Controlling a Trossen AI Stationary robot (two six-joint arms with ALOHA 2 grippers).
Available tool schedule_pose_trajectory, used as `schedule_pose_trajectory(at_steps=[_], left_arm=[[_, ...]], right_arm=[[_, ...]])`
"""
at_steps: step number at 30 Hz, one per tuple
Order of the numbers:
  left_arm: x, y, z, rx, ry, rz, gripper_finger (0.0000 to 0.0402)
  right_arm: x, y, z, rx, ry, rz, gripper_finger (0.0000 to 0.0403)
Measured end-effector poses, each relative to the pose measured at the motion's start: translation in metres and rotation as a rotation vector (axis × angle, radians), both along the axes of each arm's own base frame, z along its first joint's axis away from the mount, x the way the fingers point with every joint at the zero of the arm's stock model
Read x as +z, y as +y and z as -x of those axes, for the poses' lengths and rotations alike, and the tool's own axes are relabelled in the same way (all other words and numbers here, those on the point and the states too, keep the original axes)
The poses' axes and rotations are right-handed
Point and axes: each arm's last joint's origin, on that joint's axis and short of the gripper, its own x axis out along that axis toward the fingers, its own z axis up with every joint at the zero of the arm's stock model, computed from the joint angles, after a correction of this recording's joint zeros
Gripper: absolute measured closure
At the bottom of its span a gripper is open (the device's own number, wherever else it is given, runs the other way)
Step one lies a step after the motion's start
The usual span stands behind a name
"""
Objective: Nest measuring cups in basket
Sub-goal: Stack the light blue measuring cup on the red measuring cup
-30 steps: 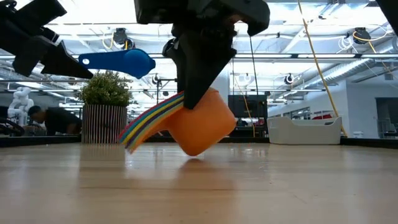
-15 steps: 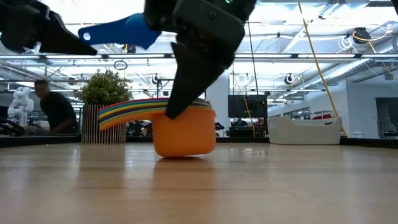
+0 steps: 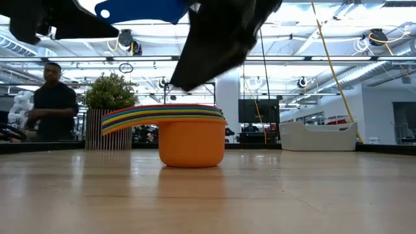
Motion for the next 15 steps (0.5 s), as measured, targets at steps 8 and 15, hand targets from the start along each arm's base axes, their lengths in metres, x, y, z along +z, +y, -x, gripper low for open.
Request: schedule_pose_trajectory(at_steps=[8,15], left_arm=[[-0.004,-0.015,-0.015,0.097,0.015,-0.138,0.0401],[-0.003,-0.051,-0.045,0.126,0.114,-0.321,0.0401]], right_arm=[[0.045,0.010,0.033,-0.036,-0.023,-0.027,0.0158],[0.060,0.024,0.067,-0.127,0.019,0.010,0.0166]])
